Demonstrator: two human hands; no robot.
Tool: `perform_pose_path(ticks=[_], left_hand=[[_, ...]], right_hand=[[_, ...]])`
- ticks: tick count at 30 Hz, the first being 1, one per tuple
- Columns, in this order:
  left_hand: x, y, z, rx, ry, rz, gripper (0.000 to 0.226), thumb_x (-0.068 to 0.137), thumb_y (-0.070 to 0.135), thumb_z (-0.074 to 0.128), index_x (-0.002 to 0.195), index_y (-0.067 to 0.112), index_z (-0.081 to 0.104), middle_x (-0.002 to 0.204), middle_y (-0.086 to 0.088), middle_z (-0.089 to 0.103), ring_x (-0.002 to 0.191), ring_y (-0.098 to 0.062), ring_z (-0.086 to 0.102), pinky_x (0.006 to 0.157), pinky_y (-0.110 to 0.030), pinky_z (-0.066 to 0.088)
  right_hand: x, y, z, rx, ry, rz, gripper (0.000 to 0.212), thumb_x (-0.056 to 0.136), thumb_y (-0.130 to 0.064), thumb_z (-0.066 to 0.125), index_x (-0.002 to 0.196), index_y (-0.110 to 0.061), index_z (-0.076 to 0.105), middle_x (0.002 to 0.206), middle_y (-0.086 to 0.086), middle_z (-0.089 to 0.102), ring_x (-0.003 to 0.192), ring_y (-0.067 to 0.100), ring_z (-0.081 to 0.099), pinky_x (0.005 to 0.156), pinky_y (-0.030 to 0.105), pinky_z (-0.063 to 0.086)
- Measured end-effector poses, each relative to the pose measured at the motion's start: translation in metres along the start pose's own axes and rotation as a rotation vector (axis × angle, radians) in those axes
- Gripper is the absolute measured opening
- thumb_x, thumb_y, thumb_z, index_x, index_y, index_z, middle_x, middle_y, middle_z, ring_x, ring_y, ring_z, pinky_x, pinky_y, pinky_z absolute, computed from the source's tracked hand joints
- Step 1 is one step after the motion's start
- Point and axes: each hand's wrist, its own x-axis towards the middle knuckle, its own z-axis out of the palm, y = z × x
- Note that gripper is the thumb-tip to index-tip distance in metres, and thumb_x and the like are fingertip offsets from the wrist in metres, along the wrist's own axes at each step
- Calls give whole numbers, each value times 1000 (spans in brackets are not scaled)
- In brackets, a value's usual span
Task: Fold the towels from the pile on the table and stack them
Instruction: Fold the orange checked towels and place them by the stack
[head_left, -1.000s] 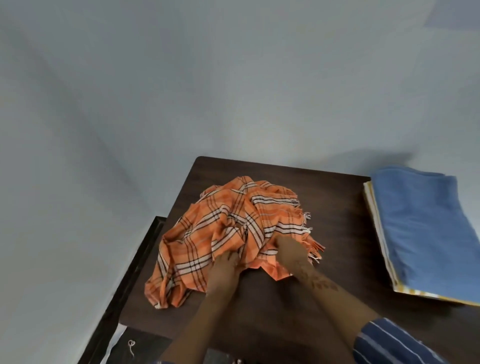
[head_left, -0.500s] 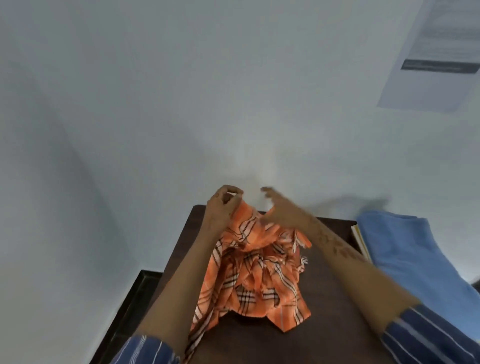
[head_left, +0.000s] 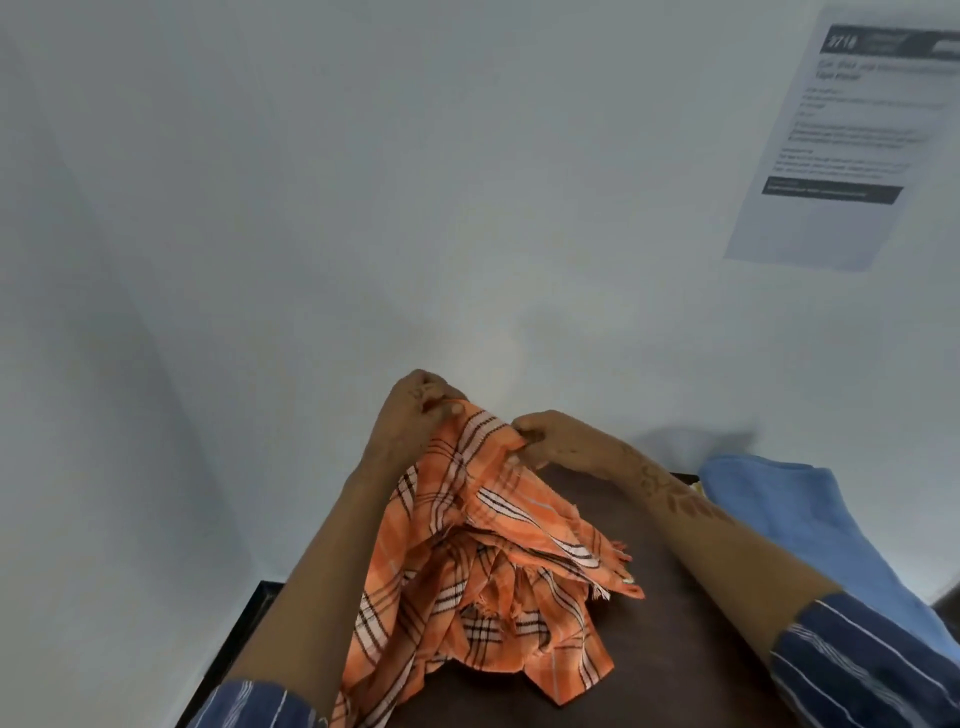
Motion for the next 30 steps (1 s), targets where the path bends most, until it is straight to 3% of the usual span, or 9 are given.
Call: perform_pose_path(ticks=[2, 5, 9, 11, 14, 18, 22, 26, 30], left_hand=[[6, -5, -5, 120, 70, 3, 26, 77, 28, 68, 101, 17, 67, 110, 3, 58, 107, -11, 48, 92, -26, 41], [-5, 3, 3, 268, 213, 130, 20, 88, 20, 63, 105, 25, 70, 112, 11, 43, 107, -6, 34, 92, -23, 35], [-33, 33, 36, 70, 147, 201, 31, 80, 30, 72, 110, 30, 62, 100, 12, 51, 82, -4, 53, 71, -17, 45], [-40, 34, 52, 54, 95, 137, 32, 79, 26, 72, 109, 27, 60, 101, 11, 54, 85, -6, 57, 73, -21, 49], [-42, 24, 57, 109, 278, 86, 16, 86, 11, 57, 97, 20, 64, 100, 3, 60, 89, -16, 60, 78, -31, 50], [-40, 13, 37, -80, 494, -60, 25, 84, 3, 53, 89, 24, 66, 100, 1, 61, 93, -17, 59, 87, -35, 50], [-50, 6, 24, -208, 701, -136, 19, 86, 1, 53, 101, 5, 63, 98, 24, 51, 93, -7, 56, 90, -25, 46], [-70, -13, 4, -110, 928, -237, 20, 90, 4, 47, 103, 4, 62, 113, -9, 53, 99, -16, 51, 78, -7, 32], [-84, -27, -6, -68, 949, -335, 22, 91, 8, 45, 105, 3, 61, 113, -15, 61, 104, -26, 56, 75, -10, 33]], right_hand=[[-3, 2, -6, 154, 160, -3, 13, 81, -25, 64, 80, -12, 66, 81, 2, 62, 80, 15, 57, 78, 31, 44], [-3, -3, -8, 246, 397, -3, 25, 89, -17, 61, 75, 3, 63, 70, 8, 57, 70, 16, 55, 72, 34, 43], [0, -25, 0, 74, 679, -59, 51, 84, -37, 65, 52, -6, 39, 49, 3, 33, 49, 10, 32, 53, 30, 28], [-3, -37, 3, -45, 716, -51, 50, 78, -40, 67, 51, -12, 35, 47, -1, 30, 49, 10, 29, 50, 29, 25], [-8, -40, 4, -94, 611, -14, 39, 74, -40, 72, 56, -15, 49, 50, -4, 42, 52, 9, 39, 51, 27, 30], [-27, -7, 13, 111, 321, 21, 20, 76, -35, 76, 75, -17, 66, 62, -1, 57, 52, 7, 48, 52, 22, 38], [-50, 33, 42, -3, 143, 131, 26, 82, -32, 70, 71, -9, 62, 65, 1, 52, 58, 8, 46, 56, 23, 36], [-72, 79, 77, -154, -3, 284, 20, 87, -28, 61, 78, -10, 63, 71, 2, 56, 70, 10, 50, 70, 29, 43], [-101, 104, 92, -119, 197, 399, 16, 92, -19, 54, 91, -15, 70, 75, -9, 58, 70, 5, 53, 74, 28, 46]])
